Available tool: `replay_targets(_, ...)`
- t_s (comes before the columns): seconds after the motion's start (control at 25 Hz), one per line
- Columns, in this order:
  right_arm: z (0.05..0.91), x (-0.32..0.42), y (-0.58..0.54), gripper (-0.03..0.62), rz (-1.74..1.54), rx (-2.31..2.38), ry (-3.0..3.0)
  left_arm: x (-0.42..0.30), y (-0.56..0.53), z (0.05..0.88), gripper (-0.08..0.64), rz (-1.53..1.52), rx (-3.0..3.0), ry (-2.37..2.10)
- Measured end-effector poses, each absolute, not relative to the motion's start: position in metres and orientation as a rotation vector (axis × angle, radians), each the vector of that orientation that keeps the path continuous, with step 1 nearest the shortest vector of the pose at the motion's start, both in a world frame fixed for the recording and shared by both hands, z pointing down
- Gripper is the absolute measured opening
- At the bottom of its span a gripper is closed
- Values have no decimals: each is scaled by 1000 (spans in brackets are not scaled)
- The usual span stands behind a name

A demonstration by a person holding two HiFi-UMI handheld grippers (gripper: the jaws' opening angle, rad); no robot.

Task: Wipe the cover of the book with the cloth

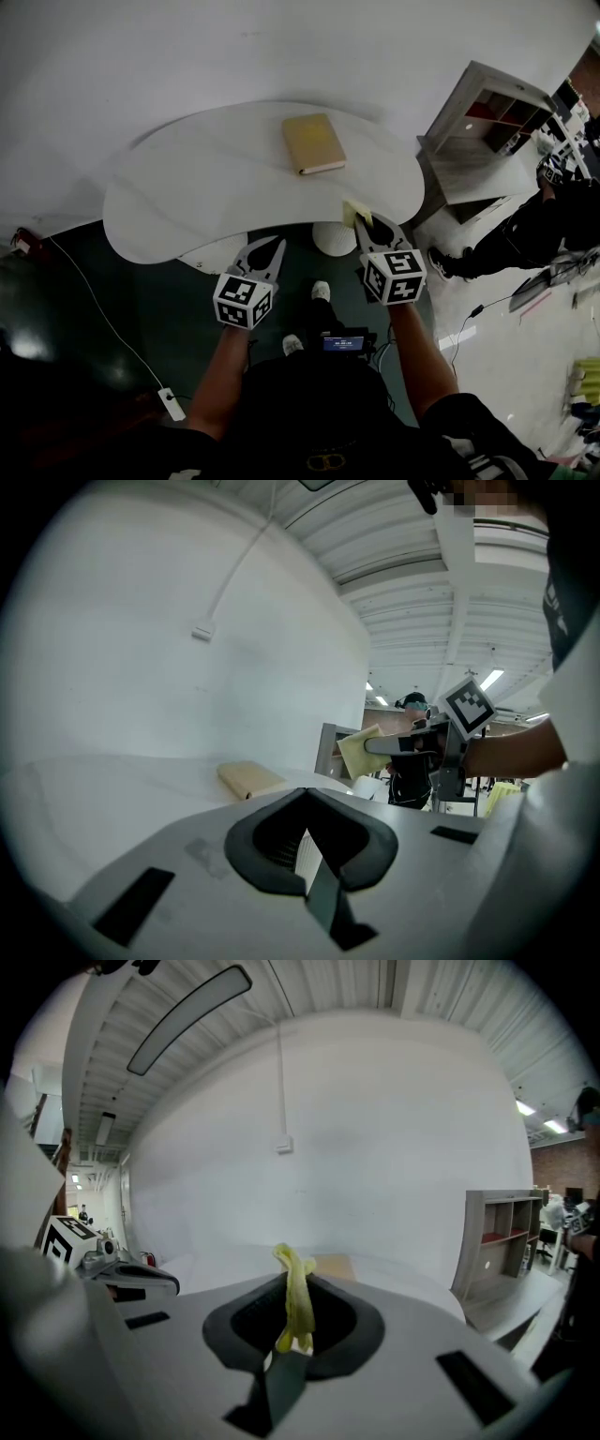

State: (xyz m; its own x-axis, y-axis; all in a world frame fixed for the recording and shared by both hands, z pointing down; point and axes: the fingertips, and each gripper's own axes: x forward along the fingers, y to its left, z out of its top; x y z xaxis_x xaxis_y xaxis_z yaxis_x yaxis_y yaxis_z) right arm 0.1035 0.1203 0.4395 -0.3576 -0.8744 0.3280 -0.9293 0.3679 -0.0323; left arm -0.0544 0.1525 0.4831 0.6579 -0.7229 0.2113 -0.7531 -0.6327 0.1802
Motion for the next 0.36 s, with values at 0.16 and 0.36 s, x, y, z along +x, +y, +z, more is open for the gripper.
replay_targets(0.16, 439, 106, 125, 87, 318, 1622, -2371, -54, 156, 481, 9, 173, 2634, -1190)
replay_targets(0.36, 438, 107, 126, 87, 317, 1635, -2373, -54, 157, 481, 9, 179, 2638, -1193)
